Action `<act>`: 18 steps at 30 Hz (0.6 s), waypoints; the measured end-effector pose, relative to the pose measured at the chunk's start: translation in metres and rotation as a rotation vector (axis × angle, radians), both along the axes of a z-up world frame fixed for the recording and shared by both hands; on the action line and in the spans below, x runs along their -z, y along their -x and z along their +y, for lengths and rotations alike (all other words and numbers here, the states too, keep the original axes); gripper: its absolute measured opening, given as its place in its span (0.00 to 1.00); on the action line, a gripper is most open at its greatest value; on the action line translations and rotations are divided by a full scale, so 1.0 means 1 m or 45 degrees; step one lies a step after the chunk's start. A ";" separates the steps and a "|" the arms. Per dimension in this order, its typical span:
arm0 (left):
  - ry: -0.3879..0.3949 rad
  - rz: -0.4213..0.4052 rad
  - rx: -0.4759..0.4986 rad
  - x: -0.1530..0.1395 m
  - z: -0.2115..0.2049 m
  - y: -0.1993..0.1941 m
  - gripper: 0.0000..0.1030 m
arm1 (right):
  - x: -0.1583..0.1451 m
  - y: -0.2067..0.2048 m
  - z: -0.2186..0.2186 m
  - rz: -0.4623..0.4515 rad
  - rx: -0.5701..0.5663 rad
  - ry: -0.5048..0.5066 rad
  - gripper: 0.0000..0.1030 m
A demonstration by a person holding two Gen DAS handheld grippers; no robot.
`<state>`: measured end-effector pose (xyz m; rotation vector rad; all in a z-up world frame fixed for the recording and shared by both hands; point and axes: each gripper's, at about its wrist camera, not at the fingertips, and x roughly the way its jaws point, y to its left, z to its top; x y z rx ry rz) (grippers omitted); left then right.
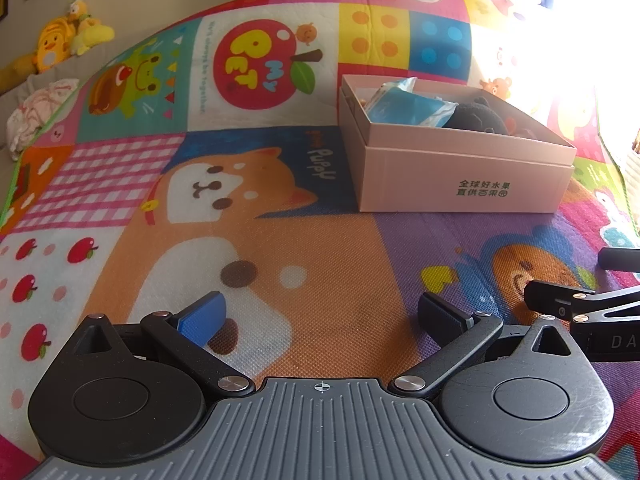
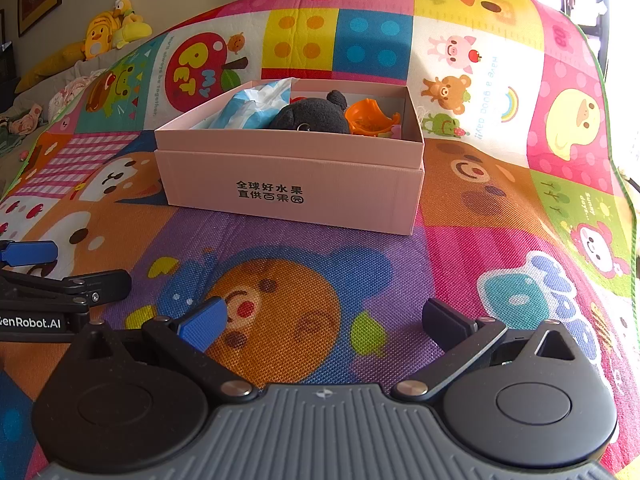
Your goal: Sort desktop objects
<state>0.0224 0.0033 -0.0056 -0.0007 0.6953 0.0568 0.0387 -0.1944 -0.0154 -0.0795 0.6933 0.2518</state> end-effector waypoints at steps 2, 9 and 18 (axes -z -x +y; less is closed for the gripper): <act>0.003 0.000 0.000 0.000 0.001 0.001 1.00 | 0.000 0.000 0.000 0.000 0.000 0.000 1.00; 0.009 0.004 0.013 0.000 0.000 -0.001 1.00 | 0.000 0.000 0.000 0.000 0.000 0.000 1.00; 0.021 0.056 0.083 -0.003 0.005 -0.003 1.00 | 0.000 0.000 0.000 0.000 0.000 0.000 1.00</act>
